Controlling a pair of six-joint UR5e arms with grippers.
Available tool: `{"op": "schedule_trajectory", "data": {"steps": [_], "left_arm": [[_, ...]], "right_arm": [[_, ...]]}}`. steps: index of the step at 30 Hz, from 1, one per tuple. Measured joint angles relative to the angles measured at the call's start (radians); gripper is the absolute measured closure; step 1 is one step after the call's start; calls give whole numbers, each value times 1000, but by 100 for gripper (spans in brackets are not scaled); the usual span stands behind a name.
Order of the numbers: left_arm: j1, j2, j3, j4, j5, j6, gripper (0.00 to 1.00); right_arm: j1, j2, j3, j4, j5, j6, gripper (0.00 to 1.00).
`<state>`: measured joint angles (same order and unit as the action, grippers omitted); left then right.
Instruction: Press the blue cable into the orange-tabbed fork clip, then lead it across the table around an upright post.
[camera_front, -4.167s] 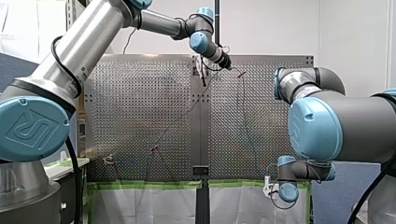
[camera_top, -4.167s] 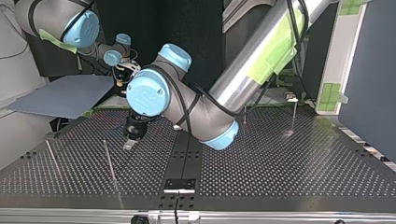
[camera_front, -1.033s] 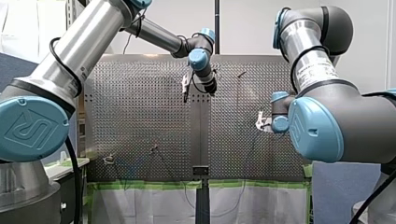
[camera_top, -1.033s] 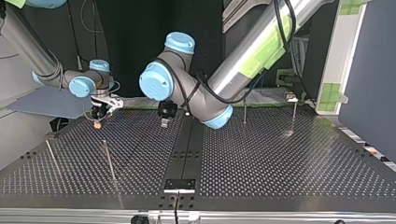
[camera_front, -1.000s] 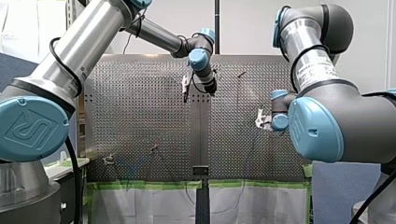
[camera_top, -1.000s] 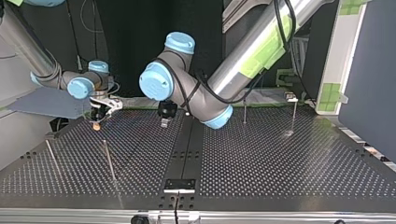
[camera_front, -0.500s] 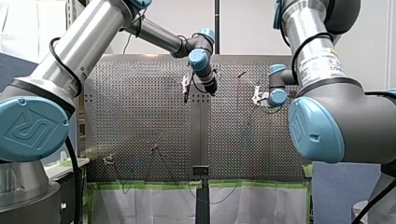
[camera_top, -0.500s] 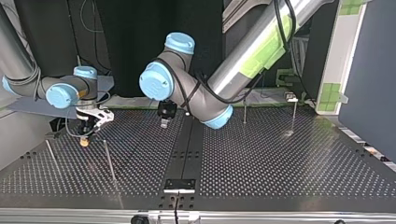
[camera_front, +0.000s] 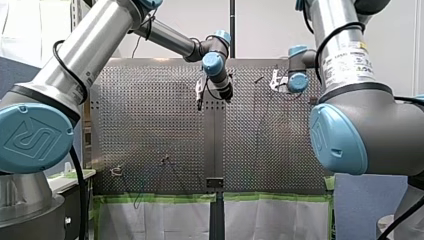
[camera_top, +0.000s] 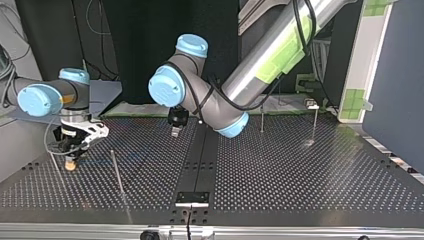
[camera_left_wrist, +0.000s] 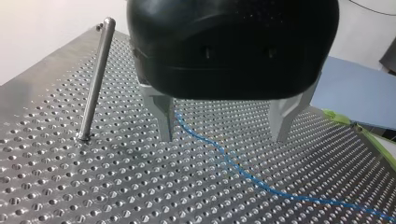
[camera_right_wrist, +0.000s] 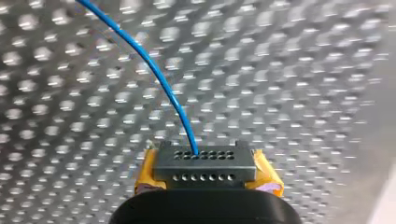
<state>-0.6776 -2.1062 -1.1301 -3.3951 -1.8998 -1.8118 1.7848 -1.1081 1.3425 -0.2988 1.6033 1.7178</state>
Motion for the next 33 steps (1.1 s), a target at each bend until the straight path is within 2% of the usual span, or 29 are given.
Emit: {"op": "schedule_trajectory", "data": {"steps": [13, 22, 33], "left_arm": [[-1, 0, 0, 3, 5, -23, 0], [-3, 1, 0, 6, 14, -39, 0], [-5, 1, 1, 55, 30, -62, 0]], "right_arm": [[-5, -140, 7, 109, 7, 3, 100], [-16, -230, 71, 127, 21, -2, 100], [-3, -333, 90, 149, 21, -14, 100]]}}
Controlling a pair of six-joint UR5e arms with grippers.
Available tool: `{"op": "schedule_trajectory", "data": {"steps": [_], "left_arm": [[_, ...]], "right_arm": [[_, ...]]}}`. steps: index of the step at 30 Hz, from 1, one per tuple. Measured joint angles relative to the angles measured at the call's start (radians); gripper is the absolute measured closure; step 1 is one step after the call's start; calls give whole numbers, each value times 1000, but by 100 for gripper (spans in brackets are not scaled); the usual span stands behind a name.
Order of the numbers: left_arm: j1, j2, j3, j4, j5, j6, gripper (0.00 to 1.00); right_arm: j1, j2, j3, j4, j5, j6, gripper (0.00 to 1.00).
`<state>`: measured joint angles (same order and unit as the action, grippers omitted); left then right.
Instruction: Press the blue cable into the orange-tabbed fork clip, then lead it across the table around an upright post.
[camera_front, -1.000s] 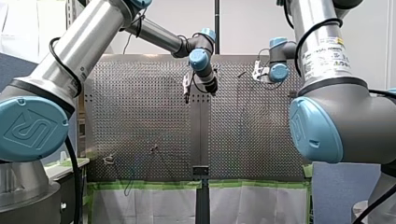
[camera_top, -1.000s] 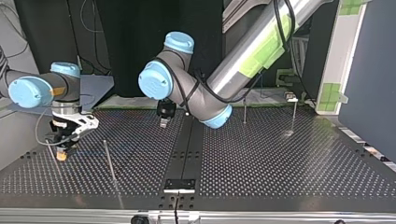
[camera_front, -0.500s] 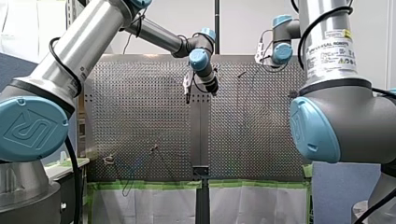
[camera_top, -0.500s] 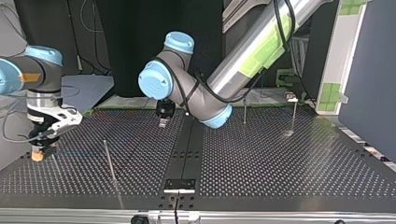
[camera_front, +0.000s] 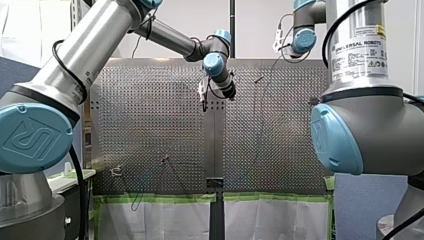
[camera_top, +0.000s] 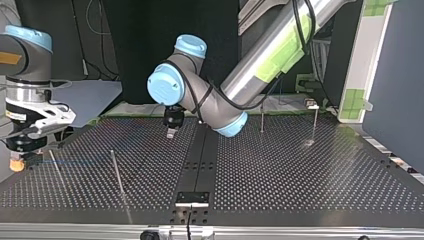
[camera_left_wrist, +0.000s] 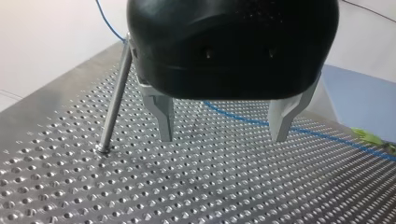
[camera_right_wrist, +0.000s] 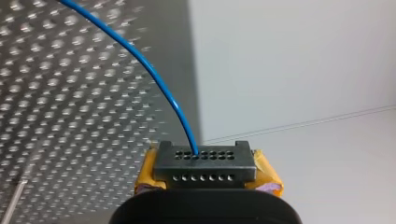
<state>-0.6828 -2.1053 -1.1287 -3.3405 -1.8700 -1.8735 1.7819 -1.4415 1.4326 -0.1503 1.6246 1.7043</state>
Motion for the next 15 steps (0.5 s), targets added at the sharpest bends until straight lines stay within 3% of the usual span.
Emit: {"op": "schedule_trajectory", "data": {"steps": [5, 15], "left_arm": [[-1, 0, 6, 36, 28, -22, 0], [-8, 0, 59, 49, 104, -73, 0]], "right_arm": [[3, -46, 20, 1, 0, -2, 100], [7, -56, 74, 0, 2, -6, 100]]}}
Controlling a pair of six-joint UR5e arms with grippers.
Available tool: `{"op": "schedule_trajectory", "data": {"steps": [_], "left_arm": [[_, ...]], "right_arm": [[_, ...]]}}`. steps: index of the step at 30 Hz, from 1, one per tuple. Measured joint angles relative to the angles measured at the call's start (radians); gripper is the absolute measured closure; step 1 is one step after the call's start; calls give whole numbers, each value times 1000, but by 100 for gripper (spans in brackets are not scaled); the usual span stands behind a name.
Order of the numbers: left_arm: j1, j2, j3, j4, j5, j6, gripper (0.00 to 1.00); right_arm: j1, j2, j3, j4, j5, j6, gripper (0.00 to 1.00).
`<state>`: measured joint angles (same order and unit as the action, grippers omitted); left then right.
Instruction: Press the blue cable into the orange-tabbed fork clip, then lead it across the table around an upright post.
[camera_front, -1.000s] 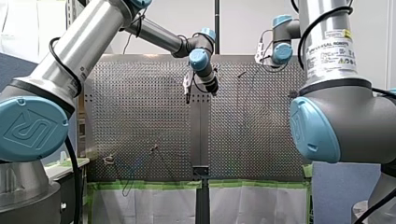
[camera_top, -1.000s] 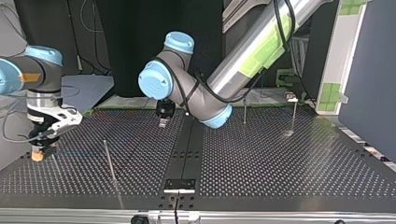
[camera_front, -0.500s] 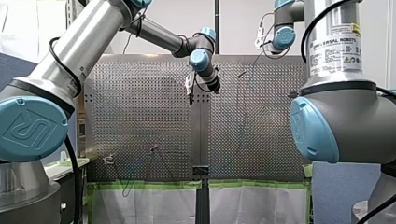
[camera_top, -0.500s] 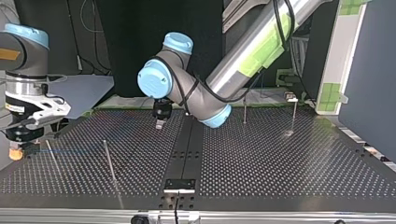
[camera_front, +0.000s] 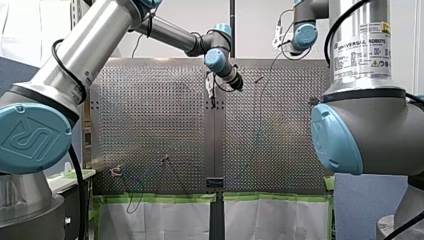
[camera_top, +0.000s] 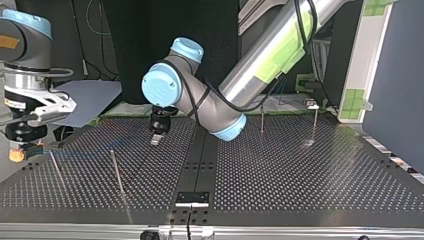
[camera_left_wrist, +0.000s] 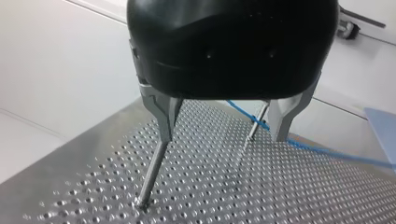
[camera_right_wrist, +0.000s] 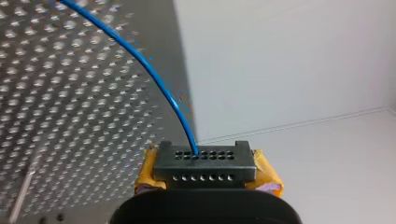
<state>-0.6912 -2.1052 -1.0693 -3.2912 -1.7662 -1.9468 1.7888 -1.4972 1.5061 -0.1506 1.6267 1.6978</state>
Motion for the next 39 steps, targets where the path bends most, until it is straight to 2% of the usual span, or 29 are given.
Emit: {"op": "schedule_trajectory", "data": {"steps": [5, 16, 29, 39], "left_arm": [[-3, 0, 8, 10, 19, -17, 0], [-13, 0, 32, 28, 100, -95, 0], [-24, 1, 67, 28, 183, -201, 0], [-28, 7, 82, 49, 214, -266, 0]], "right_arm": [[6, 0, 26, -1, 0, -7, 100], [26, -11, 31, 2, -2, -14, 100], [63, -37, 47, 29, -3, -22, 100], [81, -44, 59, 33, -4, -25, 100]]}}
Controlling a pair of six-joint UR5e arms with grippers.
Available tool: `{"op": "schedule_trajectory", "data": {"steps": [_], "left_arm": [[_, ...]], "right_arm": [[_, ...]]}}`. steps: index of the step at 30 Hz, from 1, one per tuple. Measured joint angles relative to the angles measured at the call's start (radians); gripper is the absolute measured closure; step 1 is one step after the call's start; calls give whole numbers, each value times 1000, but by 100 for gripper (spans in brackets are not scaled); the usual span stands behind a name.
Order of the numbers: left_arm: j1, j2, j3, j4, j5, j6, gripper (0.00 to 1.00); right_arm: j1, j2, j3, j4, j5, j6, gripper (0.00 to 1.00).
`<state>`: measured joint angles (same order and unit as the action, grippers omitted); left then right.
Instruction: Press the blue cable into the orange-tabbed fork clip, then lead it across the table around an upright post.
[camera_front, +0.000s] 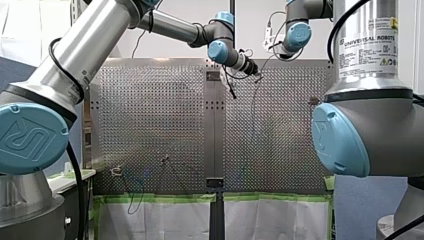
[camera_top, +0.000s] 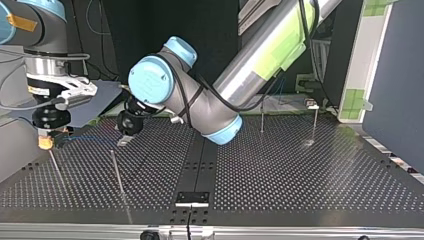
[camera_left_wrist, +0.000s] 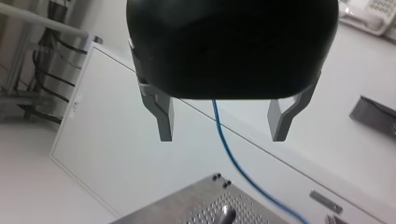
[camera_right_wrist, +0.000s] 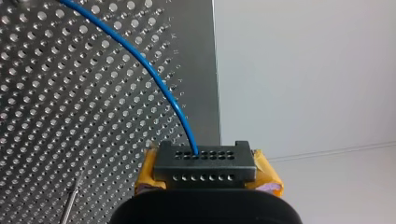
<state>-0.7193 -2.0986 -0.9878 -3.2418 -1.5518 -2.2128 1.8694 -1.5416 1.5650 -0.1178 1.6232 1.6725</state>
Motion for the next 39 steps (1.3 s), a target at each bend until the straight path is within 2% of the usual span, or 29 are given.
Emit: {"op": "schedule_trajectory", "data": {"steps": [7, 13, 21, 26, 30, 31, 32, 33, 34, 35, 36, 38, 39], "left_arm": [[-5, 0, 0, 48, 49, -66, 0], [-8, 0, 0, 74, 51, -109, 0], [-8, -1, 0, 95, -12, -134, 0], [-8, -1, -1, 121, -61, -131, 0], [-9, -1, -1, 149, -70, -115, 4], [-9, -1, -1, 152, -71, -110, 24], [-9, -1, -1, 154, -72, -105, 36], [-9, -1, -1, 156, -74, -97, 36], [-9, -1, -1, 157, -76, -91, 56], [-10, -1, -1, 157, -79, -84, 70], [-10, -1, -1, 156, -84, -76, 70], [-11, -1, -2, 153, -97, -66, 100], [-11, -1, -4, 151, -108, -60, 100]], "right_arm": [[13, -5, 0, 1, -2, 0, 100], [25, -9, 1, 1, -14, 0, 100], [41, -12, 1, 1, -31, 1, 100], [49, -13, 1, 0, -35, 0, 100], [54, -14, 1, 0, -35, 0, 100], [55, -14, 1, 0, -35, 0, 100], [55, -14, 1, 0, -35, 0, 100], [56, -15, 1, 0, -35, 0, 100], [56, -15, 1, 0, -35, 0, 100], [56, -15, 1, 0, -35, 0, 100], [56, -15, 1, 0, -35, 0, 100], [56, -15, 1, 0, -35, 0, 100], [56, -15, 1, 0, -35, 0, 100]]}}
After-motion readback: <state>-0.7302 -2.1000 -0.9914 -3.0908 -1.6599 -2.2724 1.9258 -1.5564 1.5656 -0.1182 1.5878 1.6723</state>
